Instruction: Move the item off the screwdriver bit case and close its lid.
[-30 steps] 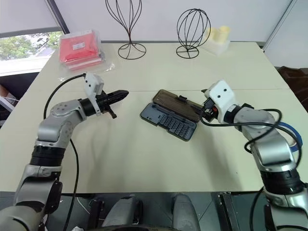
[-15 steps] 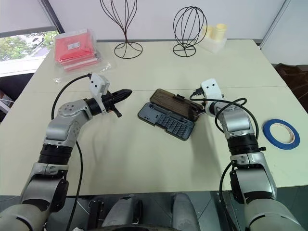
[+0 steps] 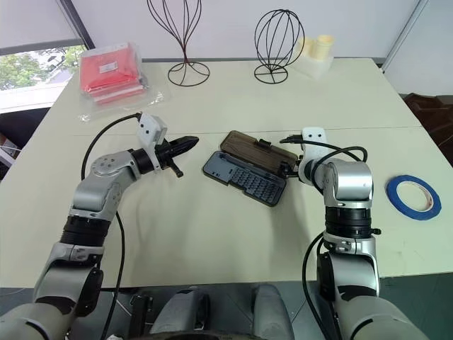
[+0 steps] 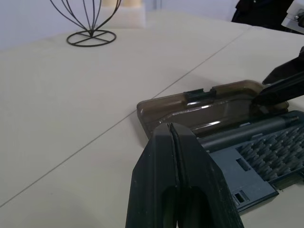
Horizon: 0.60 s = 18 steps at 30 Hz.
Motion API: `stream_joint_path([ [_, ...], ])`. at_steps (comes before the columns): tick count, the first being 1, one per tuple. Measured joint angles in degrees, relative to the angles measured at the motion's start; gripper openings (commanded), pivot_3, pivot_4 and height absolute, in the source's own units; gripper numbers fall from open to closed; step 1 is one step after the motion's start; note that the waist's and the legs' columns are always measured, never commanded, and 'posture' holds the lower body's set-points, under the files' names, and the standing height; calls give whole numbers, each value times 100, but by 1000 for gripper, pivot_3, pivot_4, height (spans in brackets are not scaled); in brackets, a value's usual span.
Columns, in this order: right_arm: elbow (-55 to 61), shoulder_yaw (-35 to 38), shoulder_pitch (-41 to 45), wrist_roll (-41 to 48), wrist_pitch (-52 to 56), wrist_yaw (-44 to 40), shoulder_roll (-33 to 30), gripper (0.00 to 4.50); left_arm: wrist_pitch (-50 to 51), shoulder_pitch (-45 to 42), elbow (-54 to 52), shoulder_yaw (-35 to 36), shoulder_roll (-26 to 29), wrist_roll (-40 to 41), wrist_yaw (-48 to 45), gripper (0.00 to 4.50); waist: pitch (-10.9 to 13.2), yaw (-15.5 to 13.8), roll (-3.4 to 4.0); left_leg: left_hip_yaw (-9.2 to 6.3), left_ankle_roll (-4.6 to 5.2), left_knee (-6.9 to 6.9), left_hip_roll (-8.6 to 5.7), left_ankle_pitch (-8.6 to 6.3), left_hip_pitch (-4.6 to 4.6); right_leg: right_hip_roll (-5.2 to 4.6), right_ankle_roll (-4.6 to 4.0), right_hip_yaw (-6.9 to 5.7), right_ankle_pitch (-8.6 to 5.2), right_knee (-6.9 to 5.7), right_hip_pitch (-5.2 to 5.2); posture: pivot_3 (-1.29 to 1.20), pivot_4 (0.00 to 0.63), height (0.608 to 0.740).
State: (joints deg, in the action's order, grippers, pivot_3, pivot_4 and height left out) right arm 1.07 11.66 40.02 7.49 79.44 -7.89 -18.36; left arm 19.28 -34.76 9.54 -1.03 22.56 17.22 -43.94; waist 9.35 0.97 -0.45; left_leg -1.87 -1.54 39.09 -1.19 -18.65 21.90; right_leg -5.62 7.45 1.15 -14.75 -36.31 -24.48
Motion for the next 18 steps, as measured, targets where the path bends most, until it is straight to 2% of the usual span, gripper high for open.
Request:
stream_joint_path([
  [1,18,21,-9,-1,4,35,19,3710,-2,-4,14,-3,-4,-8,0,0,0,2,0,0,0,0,0,0,0,0,0,0,0,0,0,0,150,740],
  [8,97,102,-5,25,-54,203,245,84,-25,-32,61,-23,-21,-46,-2,0,-5,14,-2,1,0,5,0,0,-4,0,1,1,1,-3,4,0,150,740],
  [18,122,21,0,58,30,216,307,84,-71,-29,60,-19,-16,-49,50,0,-7,15,-1,0,0,2,-1,0,-6,1,2,-3,1,-4,6,0,150,740],
])
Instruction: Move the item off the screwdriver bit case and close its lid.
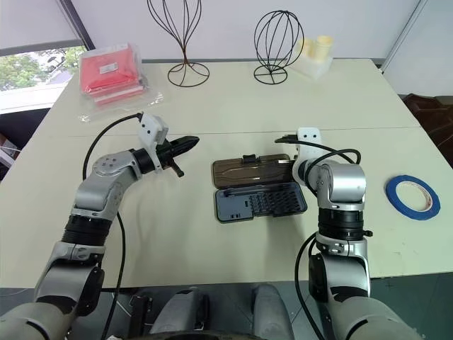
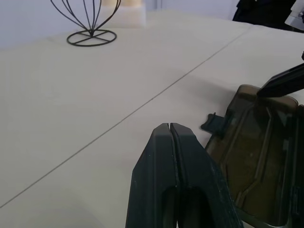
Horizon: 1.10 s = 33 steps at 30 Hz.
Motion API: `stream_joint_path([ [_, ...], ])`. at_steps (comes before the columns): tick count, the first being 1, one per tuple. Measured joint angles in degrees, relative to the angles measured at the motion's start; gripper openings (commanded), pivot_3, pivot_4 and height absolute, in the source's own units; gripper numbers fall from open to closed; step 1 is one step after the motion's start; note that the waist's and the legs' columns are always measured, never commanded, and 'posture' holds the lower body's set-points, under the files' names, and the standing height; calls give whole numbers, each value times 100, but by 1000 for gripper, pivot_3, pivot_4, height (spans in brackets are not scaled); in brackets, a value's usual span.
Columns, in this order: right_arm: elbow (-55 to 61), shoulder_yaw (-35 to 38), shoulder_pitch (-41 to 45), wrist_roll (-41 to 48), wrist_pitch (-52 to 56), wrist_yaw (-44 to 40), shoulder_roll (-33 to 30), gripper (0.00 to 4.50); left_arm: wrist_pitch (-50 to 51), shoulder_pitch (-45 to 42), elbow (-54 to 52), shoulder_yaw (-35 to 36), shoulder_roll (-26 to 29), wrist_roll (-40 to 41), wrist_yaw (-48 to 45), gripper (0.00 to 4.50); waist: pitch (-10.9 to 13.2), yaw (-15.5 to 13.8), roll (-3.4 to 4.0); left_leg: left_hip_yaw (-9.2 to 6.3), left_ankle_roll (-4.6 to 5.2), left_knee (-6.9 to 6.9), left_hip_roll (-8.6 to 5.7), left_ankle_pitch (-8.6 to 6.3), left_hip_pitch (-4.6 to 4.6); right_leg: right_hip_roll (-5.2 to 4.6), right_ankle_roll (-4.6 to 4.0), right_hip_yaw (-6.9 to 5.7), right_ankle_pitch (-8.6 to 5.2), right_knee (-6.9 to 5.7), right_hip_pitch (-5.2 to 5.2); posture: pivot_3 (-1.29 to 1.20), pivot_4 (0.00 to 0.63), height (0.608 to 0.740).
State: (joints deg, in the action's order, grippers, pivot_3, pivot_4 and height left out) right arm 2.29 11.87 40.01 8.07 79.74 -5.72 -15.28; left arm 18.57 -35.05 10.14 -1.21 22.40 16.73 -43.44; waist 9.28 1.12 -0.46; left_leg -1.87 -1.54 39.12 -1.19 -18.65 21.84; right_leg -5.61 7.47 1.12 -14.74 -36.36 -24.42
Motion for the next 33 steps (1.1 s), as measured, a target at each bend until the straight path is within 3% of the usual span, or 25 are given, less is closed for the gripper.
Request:
stream_joint_path([
  [10,1016,250,-208,108,1153,17,260,84,-8,-3,0,3,1,1,9,0,0,9,0,-5,1,-5,1,-1,1,0,0,2,0,0,-5,0,150,740],
  [17,1720,432,-553,629,1237,280,549,84,1,0,-1,2,1,2,6,0,1,8,1,-5,1,-5,1,-1,2,0,0,3,0,-2,-8,0,150,740],
  [25,2265,585,-1073,1941,1191,1230,492,84,16,7,-12,0,5,3,-1,0,0,2,1,-8,4,-5,1,-2,1,0,0,4,0,-2,-8,0,150,740],
  [33,2350,833,-1470,4186,1108,2891,129,84,17,6,-14,0,13,3,-8,0,0,0,0,-9,21,-6,2,-12,1,0,0,3,0,-2,-7,0,150,740],
])
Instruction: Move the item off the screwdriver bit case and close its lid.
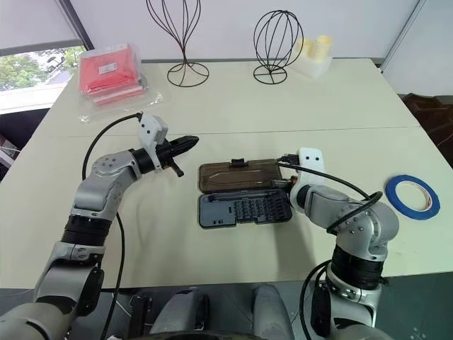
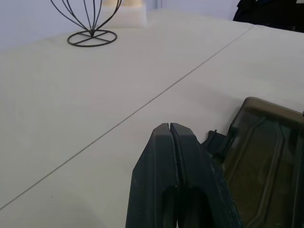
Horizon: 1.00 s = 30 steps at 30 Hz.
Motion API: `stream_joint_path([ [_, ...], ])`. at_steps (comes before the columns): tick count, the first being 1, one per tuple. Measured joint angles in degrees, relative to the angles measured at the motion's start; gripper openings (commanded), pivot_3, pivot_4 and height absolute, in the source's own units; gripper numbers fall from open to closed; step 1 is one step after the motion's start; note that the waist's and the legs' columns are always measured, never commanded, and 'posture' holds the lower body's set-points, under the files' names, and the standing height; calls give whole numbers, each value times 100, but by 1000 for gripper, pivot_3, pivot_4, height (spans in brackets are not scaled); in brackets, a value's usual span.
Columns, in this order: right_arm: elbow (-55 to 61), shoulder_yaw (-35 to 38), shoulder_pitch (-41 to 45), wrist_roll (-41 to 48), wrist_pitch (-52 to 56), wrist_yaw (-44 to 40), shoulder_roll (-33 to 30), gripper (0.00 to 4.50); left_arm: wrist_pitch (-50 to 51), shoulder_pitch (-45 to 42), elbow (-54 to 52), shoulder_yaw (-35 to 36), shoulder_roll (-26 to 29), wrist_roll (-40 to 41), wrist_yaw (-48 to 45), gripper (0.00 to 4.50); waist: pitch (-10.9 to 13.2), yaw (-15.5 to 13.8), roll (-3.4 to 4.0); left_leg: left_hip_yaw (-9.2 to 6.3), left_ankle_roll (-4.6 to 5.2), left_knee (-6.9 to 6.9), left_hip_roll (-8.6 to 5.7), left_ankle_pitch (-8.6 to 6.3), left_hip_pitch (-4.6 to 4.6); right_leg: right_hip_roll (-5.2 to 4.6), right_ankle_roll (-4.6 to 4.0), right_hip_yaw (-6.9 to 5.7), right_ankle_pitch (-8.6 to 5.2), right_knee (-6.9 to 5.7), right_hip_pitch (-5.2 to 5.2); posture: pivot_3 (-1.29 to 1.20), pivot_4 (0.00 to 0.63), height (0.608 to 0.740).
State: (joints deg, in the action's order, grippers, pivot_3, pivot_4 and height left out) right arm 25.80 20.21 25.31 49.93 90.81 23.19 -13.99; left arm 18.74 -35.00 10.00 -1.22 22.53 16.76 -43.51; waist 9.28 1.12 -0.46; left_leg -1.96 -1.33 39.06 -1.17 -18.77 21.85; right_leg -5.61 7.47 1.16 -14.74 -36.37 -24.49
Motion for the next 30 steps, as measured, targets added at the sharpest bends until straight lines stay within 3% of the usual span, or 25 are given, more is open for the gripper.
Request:
stream_joint_path([
  [8,-428,12,-197,2913,-41,1967,-789,84,-1,-5,1,-4,1,-2,-11,0,0,-2,0,2,13,0,2,-7,1,0,0,0,0,4,2,0,150,740],
  [14,-742,-1585,-456,5770,-1598,3540,-2604,84,-1,-15,5,-7,1,-1,-12,0,4,5,-5,8,20,6,2,-9,10,0,0,0,0,15,4,0,150,740],
  [21,-783,-2619,-184,6162,-2434,3538,-3250,84,1,-13,1,-10,-9,-1,-11,0,4,-3,-5,6,23,12,7,-11,14,3,0,0,0,17,4,0,150,740],
  [27,-803,-2803,328,6166,-2523,3090,-3987,84,2,-12,-6,-10,-10,-1,-7,0,4,-52,-5,2,23,15,6,-10,32,2,0,-9,0,25,1,0,150,740],
  [30,-802,-2809,342,6153,-2526,2823,-4329,896,3,-10,-6,-11,-10,-1,-7,0,5,-51,-5,2,23,16,6,-11,38,1,0,-9,0,29,1,0,150,740],
])
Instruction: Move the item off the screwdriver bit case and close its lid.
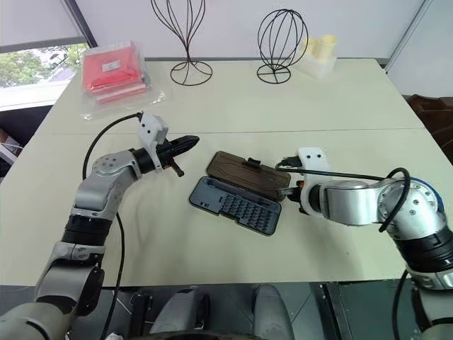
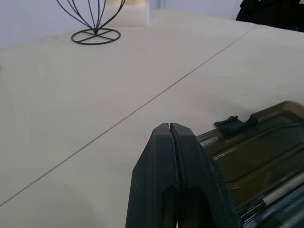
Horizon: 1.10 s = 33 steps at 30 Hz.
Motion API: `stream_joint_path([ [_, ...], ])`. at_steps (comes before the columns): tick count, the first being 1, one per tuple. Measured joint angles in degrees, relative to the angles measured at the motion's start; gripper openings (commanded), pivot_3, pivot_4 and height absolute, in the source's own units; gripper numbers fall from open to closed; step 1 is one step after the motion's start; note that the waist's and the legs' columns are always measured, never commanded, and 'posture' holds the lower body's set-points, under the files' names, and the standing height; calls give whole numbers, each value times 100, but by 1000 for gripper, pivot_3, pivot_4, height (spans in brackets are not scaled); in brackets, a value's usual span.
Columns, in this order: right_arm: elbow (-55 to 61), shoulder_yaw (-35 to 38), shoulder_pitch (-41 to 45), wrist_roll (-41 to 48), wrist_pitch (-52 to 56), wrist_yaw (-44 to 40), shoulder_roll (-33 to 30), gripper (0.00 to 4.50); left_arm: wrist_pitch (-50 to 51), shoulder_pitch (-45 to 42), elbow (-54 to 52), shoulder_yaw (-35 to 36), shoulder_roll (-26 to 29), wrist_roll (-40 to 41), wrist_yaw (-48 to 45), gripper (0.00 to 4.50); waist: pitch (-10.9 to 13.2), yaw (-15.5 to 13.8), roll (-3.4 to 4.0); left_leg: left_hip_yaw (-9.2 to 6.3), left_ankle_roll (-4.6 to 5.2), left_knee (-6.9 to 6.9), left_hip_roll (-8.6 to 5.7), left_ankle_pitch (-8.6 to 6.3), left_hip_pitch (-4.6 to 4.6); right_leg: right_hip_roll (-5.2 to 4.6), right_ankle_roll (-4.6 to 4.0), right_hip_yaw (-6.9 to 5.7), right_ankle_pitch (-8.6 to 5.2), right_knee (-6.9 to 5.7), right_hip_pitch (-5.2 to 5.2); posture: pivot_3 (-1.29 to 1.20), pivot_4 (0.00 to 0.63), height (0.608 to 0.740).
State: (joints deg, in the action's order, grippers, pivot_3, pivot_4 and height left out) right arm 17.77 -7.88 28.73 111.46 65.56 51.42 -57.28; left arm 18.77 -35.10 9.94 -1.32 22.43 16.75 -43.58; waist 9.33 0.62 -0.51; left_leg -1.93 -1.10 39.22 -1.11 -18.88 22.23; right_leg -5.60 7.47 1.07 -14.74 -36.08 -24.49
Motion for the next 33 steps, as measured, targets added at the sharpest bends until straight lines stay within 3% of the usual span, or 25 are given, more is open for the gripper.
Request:
stream_joint_path([
  [7,-22,-58,163,-59,-227,-192,-206,4473,-1,-11,1,-5,-35,0,-4,0,0,12,0,0,0,0,1,0,0,0,0,0,0,1,-2,0,150,740],
  [24,-883,-251,188,-1380,-447,4,1007,4473,68,-2,-122,-5,-13,0,23,0,0,14,0,1,-10,1,0,6,0,-1,0,1,0,-2,-4,0,150,740],
  [27,-902,-192,188,-1564,-388,1,1130,3599,96,27,-181,-2,-4,0,35,0,0,14,-1,2,-9,1,0,5,0,-1,0,1,0,-3,-4,0,150,740],
  [33,-908,-47,188,-1712,-200,-37,1393,440,112,78,-223,-2,-1,1,67,0,-1,23,0,1,-9,1,0,5,0,0,0,1,0,-6,-6,0,150,740],
])
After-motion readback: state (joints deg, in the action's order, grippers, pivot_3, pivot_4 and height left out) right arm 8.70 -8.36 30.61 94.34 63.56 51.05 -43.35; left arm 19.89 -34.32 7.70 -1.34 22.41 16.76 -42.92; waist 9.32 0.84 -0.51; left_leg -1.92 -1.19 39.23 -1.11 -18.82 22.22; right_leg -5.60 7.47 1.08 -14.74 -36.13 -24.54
